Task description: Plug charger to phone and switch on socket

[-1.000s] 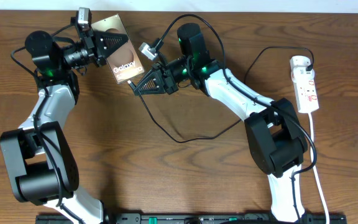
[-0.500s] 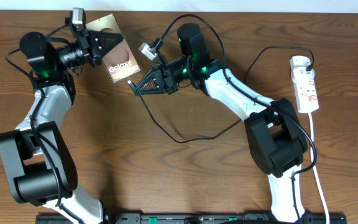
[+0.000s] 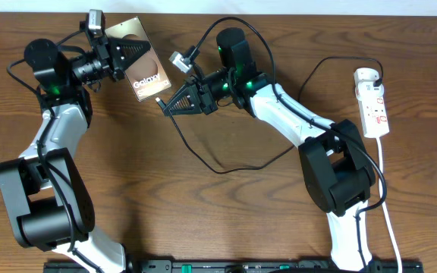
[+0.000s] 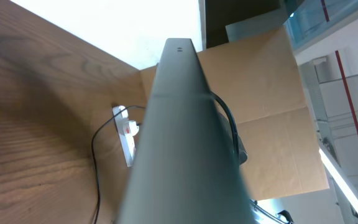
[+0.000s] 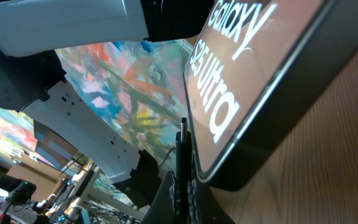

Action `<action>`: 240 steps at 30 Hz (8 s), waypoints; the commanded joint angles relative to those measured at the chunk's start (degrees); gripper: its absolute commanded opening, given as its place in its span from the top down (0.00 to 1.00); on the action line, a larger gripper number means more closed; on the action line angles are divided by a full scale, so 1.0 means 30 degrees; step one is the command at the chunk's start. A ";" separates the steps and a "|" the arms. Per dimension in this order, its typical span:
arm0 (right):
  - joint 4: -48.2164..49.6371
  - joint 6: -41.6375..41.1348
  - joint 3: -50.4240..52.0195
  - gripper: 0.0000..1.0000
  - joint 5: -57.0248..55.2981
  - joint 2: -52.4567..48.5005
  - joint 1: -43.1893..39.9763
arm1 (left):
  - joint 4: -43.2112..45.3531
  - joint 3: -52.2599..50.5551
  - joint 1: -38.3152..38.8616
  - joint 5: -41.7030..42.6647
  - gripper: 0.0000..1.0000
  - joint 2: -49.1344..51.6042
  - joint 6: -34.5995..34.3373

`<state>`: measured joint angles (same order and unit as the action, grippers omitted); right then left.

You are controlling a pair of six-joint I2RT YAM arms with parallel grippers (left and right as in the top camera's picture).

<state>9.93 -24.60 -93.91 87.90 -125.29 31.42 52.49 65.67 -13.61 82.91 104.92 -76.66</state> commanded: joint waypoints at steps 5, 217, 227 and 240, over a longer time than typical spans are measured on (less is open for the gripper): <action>0.0073 -0.0080 -0.0160 0.99 0.0321 -0.0175 -0.0117 | 0.0211 0.0102 -0.0044 0.0597 0.93 -0.0168 0.0175; 0.2703 -0.4983 -0.0160 0.99 -0.2259 -0.0175 -0.0918 | 0.0255 0.0102 0.0095 -0.2295 0.93 -0.0168 0.0743; 0.2703 -0.4991 -0.0160 0.99 -0.2266 -0.0175 -0.0940 | 0.0255 0.0095 0.0117 -0.2302 0.93 -0.0168 0.0736; 0.2703 -0.6091 -0.0160 0.99 -0.2783 -0.0175 -0.0852 | 0.0262 0.0102 0.0117 -0.2295 0.93 -0.0168 0.0831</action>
<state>17.69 -41.06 -93.91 81.71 -125.32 29.26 52.56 65.67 -13.23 74.63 104.92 -74.94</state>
